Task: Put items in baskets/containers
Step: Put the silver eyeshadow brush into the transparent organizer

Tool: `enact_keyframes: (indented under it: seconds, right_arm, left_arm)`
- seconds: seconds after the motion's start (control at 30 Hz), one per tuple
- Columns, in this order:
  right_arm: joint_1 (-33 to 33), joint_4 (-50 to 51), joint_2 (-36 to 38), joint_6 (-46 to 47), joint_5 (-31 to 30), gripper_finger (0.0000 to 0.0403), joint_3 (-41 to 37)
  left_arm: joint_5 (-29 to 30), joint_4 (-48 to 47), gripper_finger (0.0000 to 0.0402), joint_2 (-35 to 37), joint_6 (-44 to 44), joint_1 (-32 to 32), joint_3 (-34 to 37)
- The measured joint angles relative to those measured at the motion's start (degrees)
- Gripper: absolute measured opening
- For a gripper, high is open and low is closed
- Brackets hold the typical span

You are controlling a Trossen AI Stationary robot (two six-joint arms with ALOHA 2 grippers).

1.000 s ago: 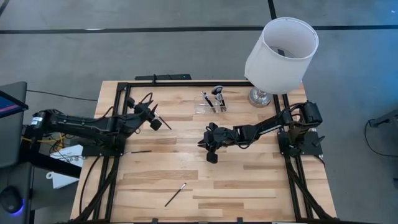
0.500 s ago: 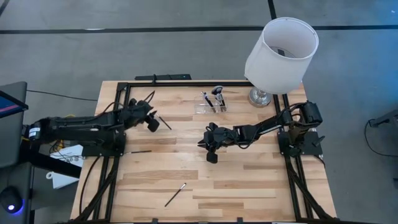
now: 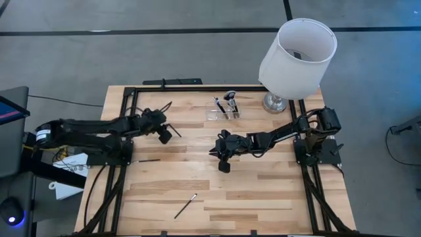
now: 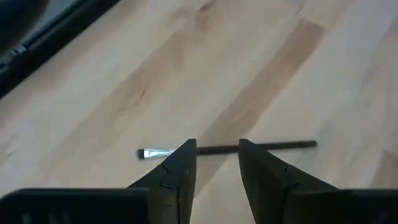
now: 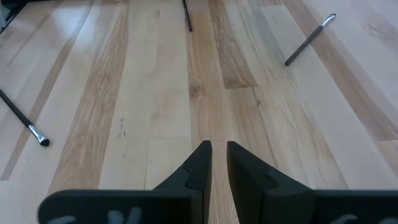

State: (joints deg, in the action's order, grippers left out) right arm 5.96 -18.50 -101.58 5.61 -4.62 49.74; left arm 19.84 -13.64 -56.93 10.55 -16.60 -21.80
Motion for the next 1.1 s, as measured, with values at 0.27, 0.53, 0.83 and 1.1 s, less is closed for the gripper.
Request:
enact_keyframes:
  seconds: [0.27,0.53,0.83,1.1]
  right_arm:
    - [0.00,-0.07,0.00,0.00,0.02,0.0042,0.00]
    - [-0.11,-0.02,0.00,0.00,0.02,0.0042,0.00]
    - [-0.11,0.00,0.00,-0.04,0.02,0.0042,0.00]
    - [-0.11,-0.03,0.01,-1.26,0.04,0.0042,0.00]
  left_arm:
    - [-3.57,8.44,0.0117,-8.15,3.47,-5.33,-1.25]
    - [-5.32,8.38,0.0117,-14.03,3.87,-6.07,-1.75]
    - [-5.33,8.43,0.0117,-17.16,3.71,-6.07,-1.75]
    - [-5.33,8.20,0.0117,-17.11,6.38,-6.05,-1.75]
